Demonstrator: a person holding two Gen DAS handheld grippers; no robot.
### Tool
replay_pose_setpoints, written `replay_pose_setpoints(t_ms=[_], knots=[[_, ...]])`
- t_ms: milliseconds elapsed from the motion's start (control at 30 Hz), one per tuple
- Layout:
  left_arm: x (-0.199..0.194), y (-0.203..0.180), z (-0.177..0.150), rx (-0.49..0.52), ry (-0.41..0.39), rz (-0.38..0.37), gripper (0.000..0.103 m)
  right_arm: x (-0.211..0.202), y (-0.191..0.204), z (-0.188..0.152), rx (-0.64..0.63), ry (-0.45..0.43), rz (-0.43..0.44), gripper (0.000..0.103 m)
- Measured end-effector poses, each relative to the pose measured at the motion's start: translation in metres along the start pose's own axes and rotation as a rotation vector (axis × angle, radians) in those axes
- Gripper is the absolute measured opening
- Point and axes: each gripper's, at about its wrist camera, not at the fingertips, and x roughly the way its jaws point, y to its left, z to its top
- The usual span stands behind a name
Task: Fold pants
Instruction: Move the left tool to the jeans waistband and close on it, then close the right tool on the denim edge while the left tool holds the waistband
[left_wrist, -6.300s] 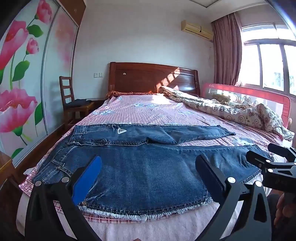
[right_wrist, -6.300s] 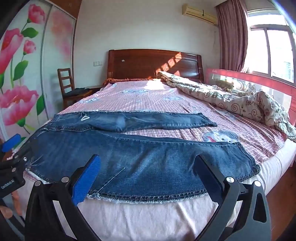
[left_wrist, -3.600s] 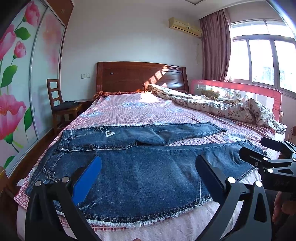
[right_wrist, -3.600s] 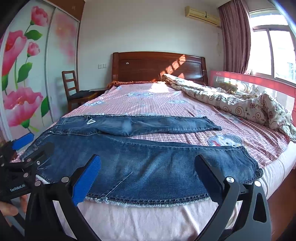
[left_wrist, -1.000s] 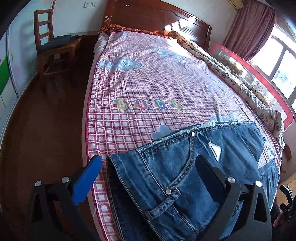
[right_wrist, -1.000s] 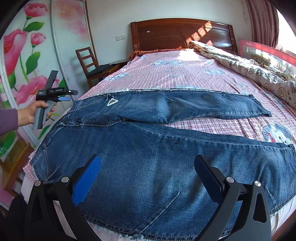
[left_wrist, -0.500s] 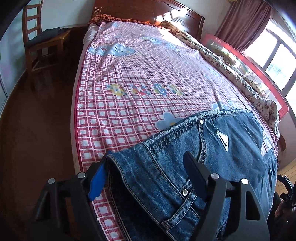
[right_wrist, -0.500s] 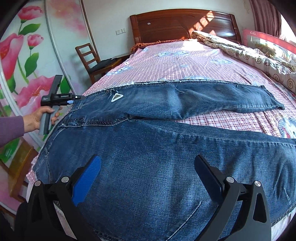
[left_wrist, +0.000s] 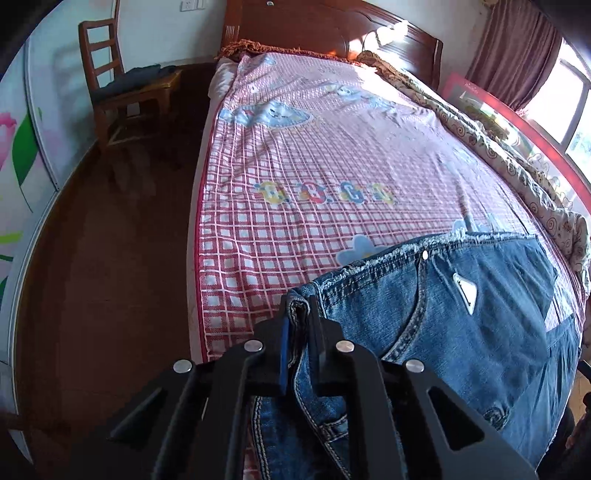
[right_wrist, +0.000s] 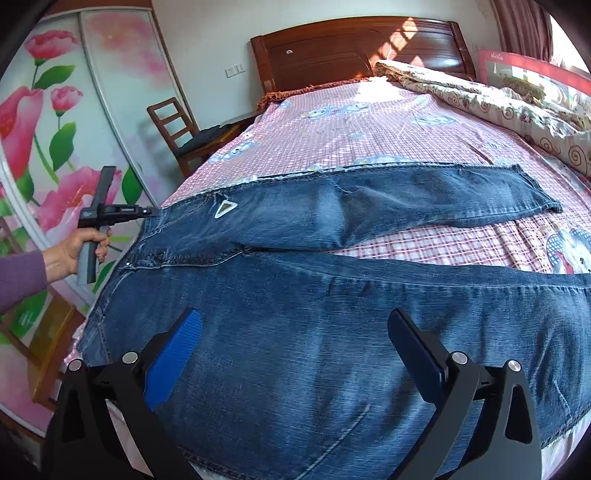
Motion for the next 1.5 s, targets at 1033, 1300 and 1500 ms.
replay_pose_setpoints(t_ms=[1033,1300,1500], knots=[[-0.018,-0.035,0.009,-0.082,0.039,0.184,0.007,0.179,-0.386,0.251,0.224,0.421,-0.200,0.068],[-0.024,-0.031,0.009,-0.131,-0.019,0.187,0.007,0.174,-0.357,0.256,0.006,0.450,-0.329,0.015],[-0.057,-0.040,0.012,-0.117,-0.120,0.157,0.007,0.112,-0.336,0.270,-0.021,0.267,-0.341,0.015]])
